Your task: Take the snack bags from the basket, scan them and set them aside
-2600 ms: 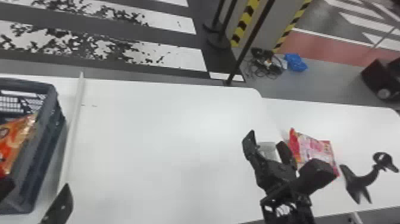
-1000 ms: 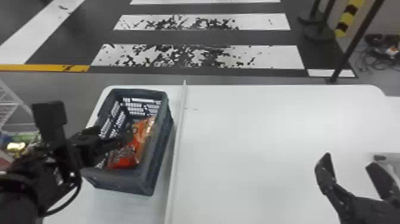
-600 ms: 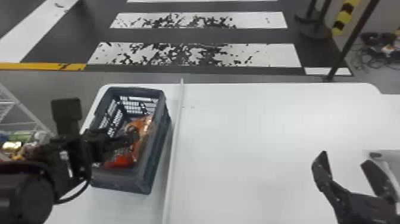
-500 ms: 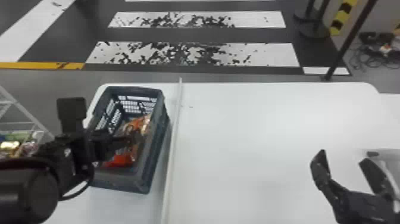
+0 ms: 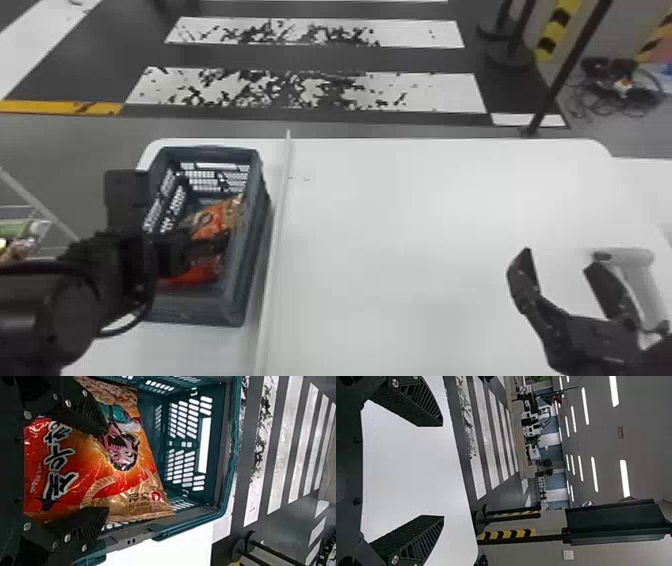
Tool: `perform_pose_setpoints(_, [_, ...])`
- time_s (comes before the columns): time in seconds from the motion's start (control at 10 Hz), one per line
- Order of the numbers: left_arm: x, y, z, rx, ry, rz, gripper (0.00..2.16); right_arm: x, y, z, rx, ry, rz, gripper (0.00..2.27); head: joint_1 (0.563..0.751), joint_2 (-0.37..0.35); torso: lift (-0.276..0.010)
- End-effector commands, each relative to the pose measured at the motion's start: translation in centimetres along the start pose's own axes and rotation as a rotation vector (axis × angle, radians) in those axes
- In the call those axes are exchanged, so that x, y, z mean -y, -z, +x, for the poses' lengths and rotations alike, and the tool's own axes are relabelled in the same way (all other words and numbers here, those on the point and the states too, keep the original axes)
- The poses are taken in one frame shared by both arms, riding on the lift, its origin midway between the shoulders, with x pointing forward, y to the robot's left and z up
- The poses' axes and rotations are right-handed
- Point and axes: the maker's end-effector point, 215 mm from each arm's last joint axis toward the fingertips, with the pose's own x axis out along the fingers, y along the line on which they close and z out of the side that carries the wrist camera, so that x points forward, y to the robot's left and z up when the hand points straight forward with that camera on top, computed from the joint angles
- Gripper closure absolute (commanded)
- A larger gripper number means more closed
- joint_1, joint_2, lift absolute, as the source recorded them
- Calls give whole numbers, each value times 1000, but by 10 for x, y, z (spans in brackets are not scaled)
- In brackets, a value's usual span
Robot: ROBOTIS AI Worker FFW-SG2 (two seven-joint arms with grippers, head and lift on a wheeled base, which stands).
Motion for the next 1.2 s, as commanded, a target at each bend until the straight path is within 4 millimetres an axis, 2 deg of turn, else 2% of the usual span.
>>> perform_pose_setpoints(0.0, [-1, 1, 0, -1, 0, -5, 1551, 2, 1, 0, -4, 4, 13, 100, 695, 9, -75])
perform_pose_setpoints(0.1, [0, 3, -1, -5, 3, -6, 2138, 3, 1, 1, -4, 5, 14, 100, 695, 8, -75])
perform_pose_setpoints(0.5, [-1, 15, -6, -18, 5, -22, 2142, 7, -5, 0, 16, 13, 31, 100, 695, 3, -75])
perform_pose_setpoints(0.8, [0, 7, -31, 37, 2, -46, 2142, 9, -13, -1, 44, 17, 40, 100, 695, -2, -75])
perform_pose_setpoints(1.1, [-12, -2, -55, 88, -19, -71, 2142, 8, -14, -1, 46, 21, 50, 100, 695, 11, -75])
